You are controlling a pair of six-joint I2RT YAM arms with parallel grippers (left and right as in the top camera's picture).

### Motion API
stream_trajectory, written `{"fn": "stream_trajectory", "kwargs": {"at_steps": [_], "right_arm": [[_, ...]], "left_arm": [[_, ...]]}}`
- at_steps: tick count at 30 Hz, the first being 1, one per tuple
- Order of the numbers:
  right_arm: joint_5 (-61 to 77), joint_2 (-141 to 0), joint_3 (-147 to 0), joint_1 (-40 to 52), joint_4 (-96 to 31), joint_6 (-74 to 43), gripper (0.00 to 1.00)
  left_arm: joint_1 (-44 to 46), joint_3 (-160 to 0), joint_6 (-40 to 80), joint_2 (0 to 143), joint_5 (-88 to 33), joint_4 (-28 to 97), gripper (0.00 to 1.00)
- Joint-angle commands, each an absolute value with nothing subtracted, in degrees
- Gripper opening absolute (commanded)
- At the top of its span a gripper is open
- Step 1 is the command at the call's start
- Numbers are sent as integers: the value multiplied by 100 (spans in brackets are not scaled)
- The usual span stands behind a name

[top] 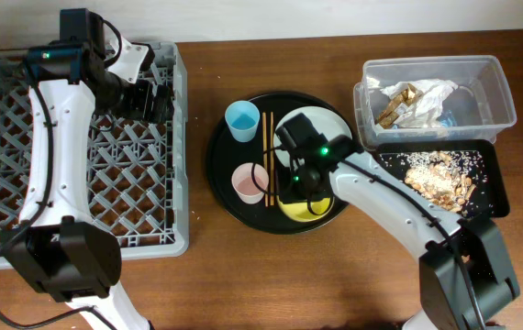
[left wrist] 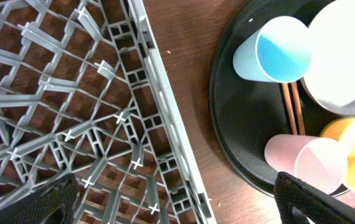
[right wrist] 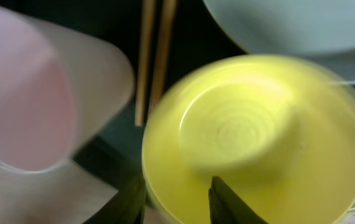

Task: Sort waste into correct bins and load items into the dishwasher rack
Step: 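Return the empty yellow bowl to the black tray with the right gripper, then grasp the pink cup with the right gripper and lift it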

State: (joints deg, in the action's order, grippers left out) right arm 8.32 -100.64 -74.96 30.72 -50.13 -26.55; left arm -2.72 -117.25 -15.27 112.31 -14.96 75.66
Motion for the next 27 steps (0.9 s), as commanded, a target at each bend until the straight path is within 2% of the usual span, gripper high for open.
{"fn": "stream_trajectory", "kwargs": {"at_steps": [1,7,9,11,14,15,16,17,24,26,27], "right_arm": [[1011,-10016,-8399,2783,-5492,-2453,37],[1024,-10001,-9747,2416,-6445,-2121,43],[1028,-10001,-9845,2392,-6545,-2123,46],[1002,-10003,-9843,2392,-6702,-2123,54],[939,-10003,-9843,2392,-6888,-2123,58],[888,-10003,-9843,2392,-6912,-2123,65],[749,-10003,-9843,2392,-6930,-2126,93],[609,-10003,-9843,2390,-6945,-2126,98],[508,-10001,-9843,2158,-7102,-2145,98],[513,-10001,-9843,2021,-7148,-2145,98],[515,-10001,-9843,1940,-7172,-2145,98]], "left_arm": [[-305,-11824,-1594,11284,-1522,7572,99],[-305,-11824,-1594,11284,-1525,7572,99],[-305,-11824,-1623,11284,-1498,7452,99],[-305,-11824,-1619,11284,-1503,7164,99],[-305,-11824,-1614,11284,-1522,7153,99],[-305,-11824,-1603,11284,-1684,7094,99],[-303,-11824,-1424,11284,-1986,7153,99],[-301,-11824,-1291,11284,-2200,7406,99],[-301,-11824,-1057,11284,-2703,7723,99],[-281,-11824,-1146,11284,-3277,7902,99],[-237,-11824,-1142,11284,-3588,7915,95]]}}
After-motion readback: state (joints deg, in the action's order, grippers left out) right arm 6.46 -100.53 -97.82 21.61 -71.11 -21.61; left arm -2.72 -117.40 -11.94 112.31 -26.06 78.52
